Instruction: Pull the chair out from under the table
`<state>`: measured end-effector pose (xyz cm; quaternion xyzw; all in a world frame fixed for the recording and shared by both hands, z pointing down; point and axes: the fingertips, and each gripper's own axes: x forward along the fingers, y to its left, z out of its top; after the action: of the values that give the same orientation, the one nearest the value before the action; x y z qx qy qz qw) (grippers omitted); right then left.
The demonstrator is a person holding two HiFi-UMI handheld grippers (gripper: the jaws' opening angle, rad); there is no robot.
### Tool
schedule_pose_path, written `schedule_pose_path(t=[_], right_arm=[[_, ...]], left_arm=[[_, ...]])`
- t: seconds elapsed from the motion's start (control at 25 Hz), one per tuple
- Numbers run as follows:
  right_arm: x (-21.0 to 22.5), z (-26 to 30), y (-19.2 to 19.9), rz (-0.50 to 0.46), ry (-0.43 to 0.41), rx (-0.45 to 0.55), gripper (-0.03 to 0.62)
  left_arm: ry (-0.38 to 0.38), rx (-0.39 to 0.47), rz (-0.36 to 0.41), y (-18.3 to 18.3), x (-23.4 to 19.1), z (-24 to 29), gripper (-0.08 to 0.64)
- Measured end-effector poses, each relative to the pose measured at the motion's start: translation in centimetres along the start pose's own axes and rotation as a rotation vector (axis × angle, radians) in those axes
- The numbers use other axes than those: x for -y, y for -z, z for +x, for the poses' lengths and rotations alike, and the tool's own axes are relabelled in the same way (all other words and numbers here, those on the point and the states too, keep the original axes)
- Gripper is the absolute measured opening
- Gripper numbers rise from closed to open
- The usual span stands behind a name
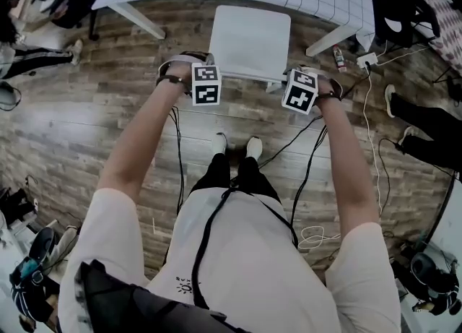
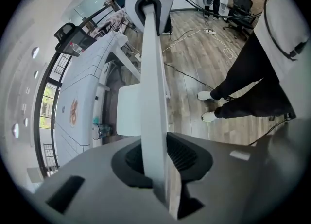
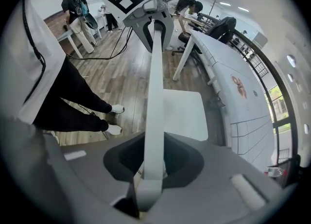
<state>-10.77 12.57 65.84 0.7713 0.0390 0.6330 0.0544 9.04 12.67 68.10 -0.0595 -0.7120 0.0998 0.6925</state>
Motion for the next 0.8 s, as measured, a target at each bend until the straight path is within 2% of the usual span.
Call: schedule_pose_path(t=[0.16,0.4,0.8], right_arm=[[-0.5,-0.2,0.0,0.014,-0.039,0.0,0.082],[-3.0,-0.5,-0.3,0.035,-0.089,0.011,0.082],[-10.5,-1.5,-1.0,0.043,-0.127,0.021,0.084]], left_arm=[[0.052,0.017,-0.031,-0.1,0.4,-0.3,0.086],[0.097,0.046,-0.036,-0.2,2.5,-1.1,0.083],[0.142,0.081,-0.044,-0.2,10.0,-3.2,0.083]])
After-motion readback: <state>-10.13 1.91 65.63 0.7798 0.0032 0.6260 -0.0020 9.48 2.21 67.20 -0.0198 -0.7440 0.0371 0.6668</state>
